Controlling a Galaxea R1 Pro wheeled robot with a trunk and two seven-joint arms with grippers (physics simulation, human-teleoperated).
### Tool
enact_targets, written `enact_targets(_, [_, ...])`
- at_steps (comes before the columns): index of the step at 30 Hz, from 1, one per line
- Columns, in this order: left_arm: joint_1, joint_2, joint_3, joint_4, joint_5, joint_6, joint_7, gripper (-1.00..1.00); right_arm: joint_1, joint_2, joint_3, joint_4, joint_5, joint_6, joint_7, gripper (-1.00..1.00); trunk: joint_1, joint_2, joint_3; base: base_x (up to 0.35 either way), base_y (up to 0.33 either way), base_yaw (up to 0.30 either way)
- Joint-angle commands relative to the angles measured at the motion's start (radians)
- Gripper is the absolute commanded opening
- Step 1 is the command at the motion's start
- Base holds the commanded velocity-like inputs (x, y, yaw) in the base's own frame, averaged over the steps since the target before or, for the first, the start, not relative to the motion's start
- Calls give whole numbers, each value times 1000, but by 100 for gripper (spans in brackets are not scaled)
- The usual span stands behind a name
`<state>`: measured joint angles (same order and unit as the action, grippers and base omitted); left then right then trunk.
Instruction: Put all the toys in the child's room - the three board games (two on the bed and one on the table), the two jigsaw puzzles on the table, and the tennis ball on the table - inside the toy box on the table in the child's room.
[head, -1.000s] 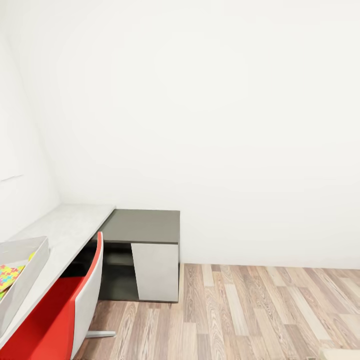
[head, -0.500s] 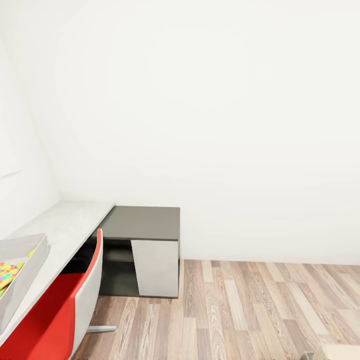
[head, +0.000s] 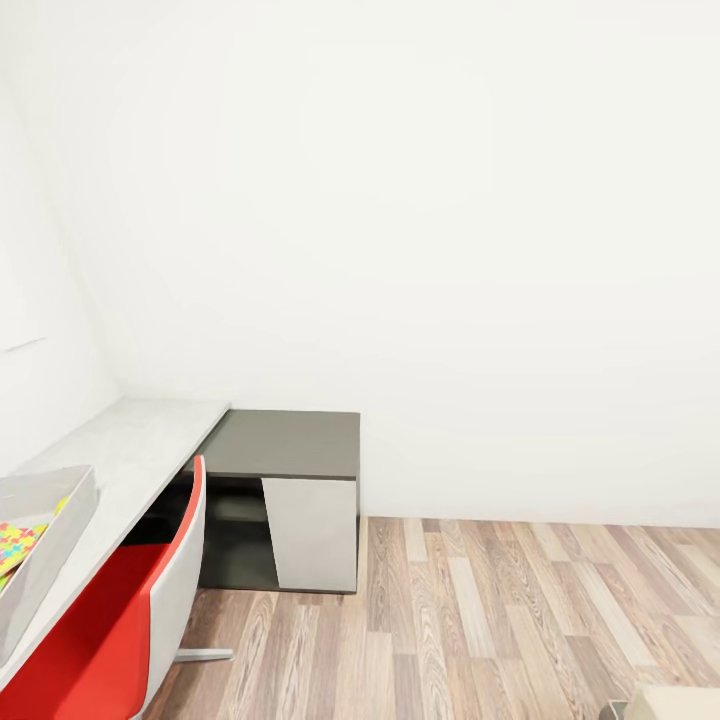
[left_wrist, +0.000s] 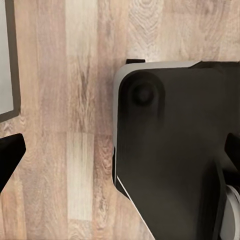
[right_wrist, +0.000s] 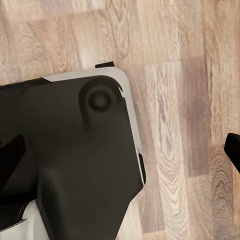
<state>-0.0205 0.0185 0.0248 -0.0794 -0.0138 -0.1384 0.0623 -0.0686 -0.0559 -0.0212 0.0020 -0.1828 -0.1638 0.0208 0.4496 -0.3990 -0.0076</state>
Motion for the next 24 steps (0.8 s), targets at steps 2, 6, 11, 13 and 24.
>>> enact_targets(2, [-1, 0, 2, 1, -1, -5, 2, 100, 0, 2, -2, 1, -7, -4, 2, 100, 0, -1, -1, 0, 0, 0])
enact_targets(6, [-1, 6, -3, -1, -7, -8, 1, 100, 0, 3, -2, 1, -5, -5, 2, 100, 0, -1, -1, 0, 0, 0])
enact_targets(11, [-1, 9, 0, -8, -9, -9, 1, 100, 0, 4, -2, 1, -10, -5, 1, 100, 0, -1, -1, 0, 0, 0])
enact_targets(13, [-1, 7, 0, -9, -9, -9, 1, 100, 0, 3, -4, 1, -12, -5, 1, 100, 0, -1, -1, 0, 0, 0])
enact_targets(24, [-1, 5, -1, -8, -9, -9, 1, 100, 0, 0, -7, 1, -17, -9, 1, 100, 0, -1, -1, 0, 0, 0])
